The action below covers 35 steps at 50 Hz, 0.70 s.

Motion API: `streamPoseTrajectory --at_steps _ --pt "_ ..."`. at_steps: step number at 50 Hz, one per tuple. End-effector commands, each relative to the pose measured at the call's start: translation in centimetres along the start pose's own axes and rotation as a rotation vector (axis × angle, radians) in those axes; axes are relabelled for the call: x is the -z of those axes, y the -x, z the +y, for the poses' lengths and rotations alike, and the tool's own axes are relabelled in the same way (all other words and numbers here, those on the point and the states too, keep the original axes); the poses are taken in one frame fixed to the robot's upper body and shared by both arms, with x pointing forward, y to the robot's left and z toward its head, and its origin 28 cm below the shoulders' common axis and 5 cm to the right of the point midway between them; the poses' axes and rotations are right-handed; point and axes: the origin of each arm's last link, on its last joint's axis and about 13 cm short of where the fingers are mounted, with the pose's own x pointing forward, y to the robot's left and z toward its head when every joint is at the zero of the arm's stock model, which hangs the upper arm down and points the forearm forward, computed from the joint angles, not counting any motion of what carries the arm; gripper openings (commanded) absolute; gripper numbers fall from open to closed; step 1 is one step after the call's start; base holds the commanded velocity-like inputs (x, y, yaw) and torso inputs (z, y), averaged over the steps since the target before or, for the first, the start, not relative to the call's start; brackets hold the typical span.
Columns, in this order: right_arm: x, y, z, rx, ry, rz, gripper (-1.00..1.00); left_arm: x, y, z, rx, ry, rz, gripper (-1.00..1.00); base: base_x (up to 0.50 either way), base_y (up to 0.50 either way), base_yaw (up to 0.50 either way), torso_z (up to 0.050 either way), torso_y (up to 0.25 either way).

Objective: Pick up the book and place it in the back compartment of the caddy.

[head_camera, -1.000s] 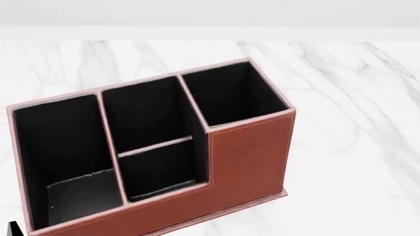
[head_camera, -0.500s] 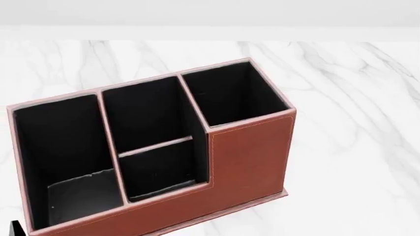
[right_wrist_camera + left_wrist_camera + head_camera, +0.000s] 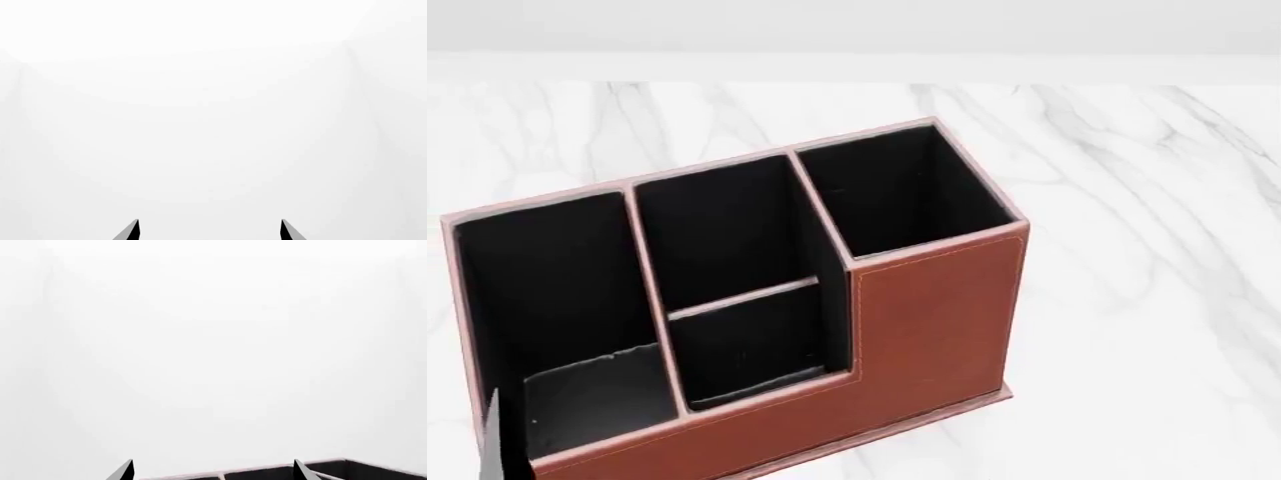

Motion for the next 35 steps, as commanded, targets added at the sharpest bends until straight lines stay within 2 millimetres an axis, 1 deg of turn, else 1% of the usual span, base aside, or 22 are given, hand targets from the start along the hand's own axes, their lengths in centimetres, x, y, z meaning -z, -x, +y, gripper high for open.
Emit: streamPoseTrajectory --at_steps 1,2,3,4,8,11,15,17,18,20,22,26,35 --pt "0.1 -0.1 0.0 -0.002 0.003 0.003 1.00 0.0 -2.2 1.4 0.123 0.062 0.125 1.00 0.00 0.00 0.00 0.000 0.000" --pt "0.1 0.0 0.0 -0.003 0.003 0.002 1.00 0.1 -2.6 1.6 0.158 0.091 0.151 1.00 0.00 0.00 0.00 0.000 0.000" --pt "0.1 0.0 0.0 -0.003 0.002 0.001 1.00 0.2 -2.8 1.8 0.153 0.088 0.152 1.00 0.00 0.00 0.00 0.000 0.000" --pt "0.0 0.0 0.0 -0.003 0.002 0.001 1.00 0.2 -3.0 1.8 0.202 0.096 0.179 1.00 0.00 0.00 0.00 0.000 0.000" --pt "0.1 0.0 0.0 -0.007 0.001 0.004 1.00 0.4 -3.5 1.9 0.299 0.110 0.241 1.00 0.00 0.00 0.00 0.000 0.000" --pt "0.1 0.0 0.0 -0.009 0.001 0.003 1.00 0.7 -3.9 2.0 0.368 0.074 0.299 1.00 0.00 0.00 0.00 0.000 0.000" --pt "0.0 0.0 0.0 -0.009 0.000 0.000 1.00 0.9 -4.6 2.3 0.388 0.071 0.332 1.00 0.00 0.00 0.00 0.000 0.000" --pt "0.0 0.0 0.0 -0.009 -0.001 -0.001 1.00 1.1 -4.8 2.5 0.436 0.084 0.364 1.00 0.00 0.00 0.00 0.000 0.000" --pt "0.0 0.0 0.0 -0.009 -0.002 -0.001 1.00 1.4 -5.0 2.6 0.448 0.068 0.387 1.00 0.00 0.00 0.00 0.000 0.000" --pt "0.0 0.0 0.0 -0.009 -0.003 0.001 1.00 1.9 -5.4 2.8 0.499 0.094 0.432 1.00 0.00 0.00 0.00 0.000 0.000" --pt "0.0 0.0 0.0 -0.009 -0.004 0.001 1.00 2.3 -5.6 2.9 0.499 0.081 0.448 1.00 0.00 0.00 0.00 0.000 0.000" --pt "0.1 0.0 0.1 -0.015 -0.007 0.005 1.00 3.3 -6.2 3.1 0.558 0.098 0.526 1.00 0.00 0.00 0.00 0.000 0.000" --pt "0.3 0.1 0.2 -0.022 -0.007 0.009 1.00 4.4 -6.2 3.1 0.657 0.114 0.595 1.00 0.00 0.00 0.00 0.000 0.000"
